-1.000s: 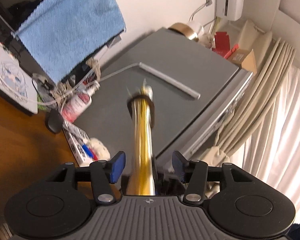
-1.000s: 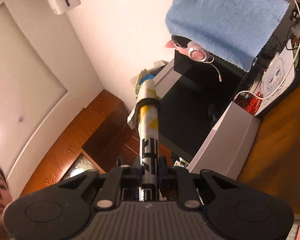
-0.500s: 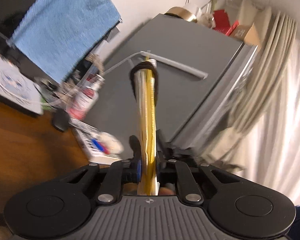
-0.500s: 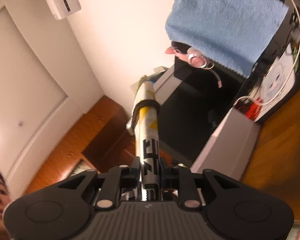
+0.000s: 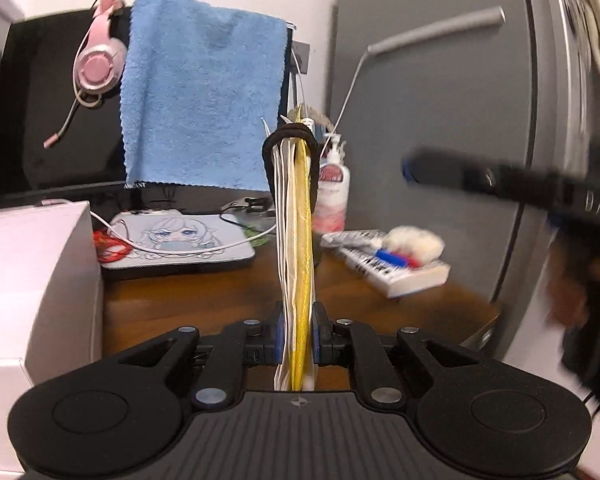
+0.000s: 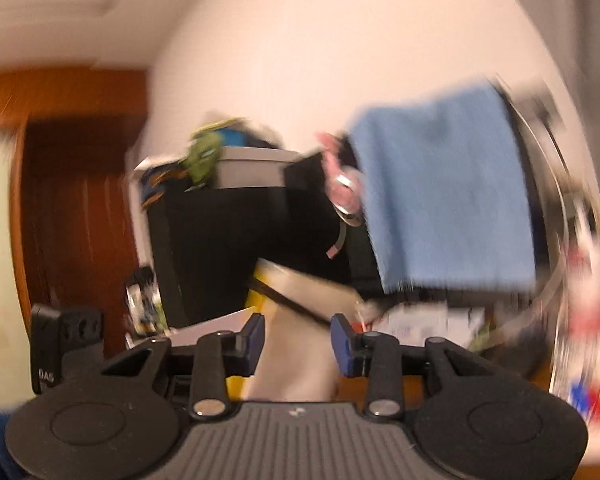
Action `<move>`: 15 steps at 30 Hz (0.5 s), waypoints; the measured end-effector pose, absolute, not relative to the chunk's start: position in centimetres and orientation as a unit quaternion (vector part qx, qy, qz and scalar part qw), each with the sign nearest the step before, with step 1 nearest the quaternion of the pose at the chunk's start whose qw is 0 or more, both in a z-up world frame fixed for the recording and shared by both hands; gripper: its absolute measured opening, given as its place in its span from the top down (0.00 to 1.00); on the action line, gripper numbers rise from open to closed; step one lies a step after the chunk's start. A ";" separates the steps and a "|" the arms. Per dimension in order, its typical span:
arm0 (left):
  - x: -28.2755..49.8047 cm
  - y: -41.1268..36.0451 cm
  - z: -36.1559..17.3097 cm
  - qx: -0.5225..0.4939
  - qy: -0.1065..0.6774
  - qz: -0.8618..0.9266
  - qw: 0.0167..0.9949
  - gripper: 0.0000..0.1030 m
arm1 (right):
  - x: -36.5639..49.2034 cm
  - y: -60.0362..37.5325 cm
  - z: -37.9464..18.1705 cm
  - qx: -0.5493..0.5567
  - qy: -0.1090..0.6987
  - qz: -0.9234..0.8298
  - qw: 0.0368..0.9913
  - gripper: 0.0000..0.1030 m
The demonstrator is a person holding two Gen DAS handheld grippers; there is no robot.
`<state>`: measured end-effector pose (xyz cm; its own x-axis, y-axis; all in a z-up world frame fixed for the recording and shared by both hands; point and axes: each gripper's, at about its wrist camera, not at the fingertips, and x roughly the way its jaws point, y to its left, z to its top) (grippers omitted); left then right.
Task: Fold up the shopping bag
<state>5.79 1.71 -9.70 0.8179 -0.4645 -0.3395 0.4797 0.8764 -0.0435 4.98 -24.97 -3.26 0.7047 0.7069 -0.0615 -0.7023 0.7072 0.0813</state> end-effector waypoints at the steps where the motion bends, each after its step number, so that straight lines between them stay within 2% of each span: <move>1: 5.8 1.5 -9.9 0.029 0.173 -0.245 0.954 0.89 | 4.8 -23.9 -2.9 -0.005 0.041 0.372 0.927 0.83; 2: 5.8 1.3 -10.1 0.036 0.173 -0.242 0.954 0.89 | 4.6 -22.8 -2.5 -0.037 0.038 0.362 0.931 0.92; 7: 5.8 0.3 -10.5 0.068 0.173 -0.236 0.954 0.89 | 4.3 -18.9 -1.8 -0.139 0.021 0.330 0.933 0.92; 15: 5.9 -0.4 -11.0 0.088 0.182 -0.234 0.951 0.88 | 5.1 -16.5 -2.2 -0.203 0.037 0.294 0.933 0.90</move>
<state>5.92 -0.43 -11.00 0.8247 -0.4128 -0.3867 0.4768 0.8751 0.0826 5.11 -16.47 -2.25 0.8248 0.5333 -0.1878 -0.5631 0.7448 -0.3581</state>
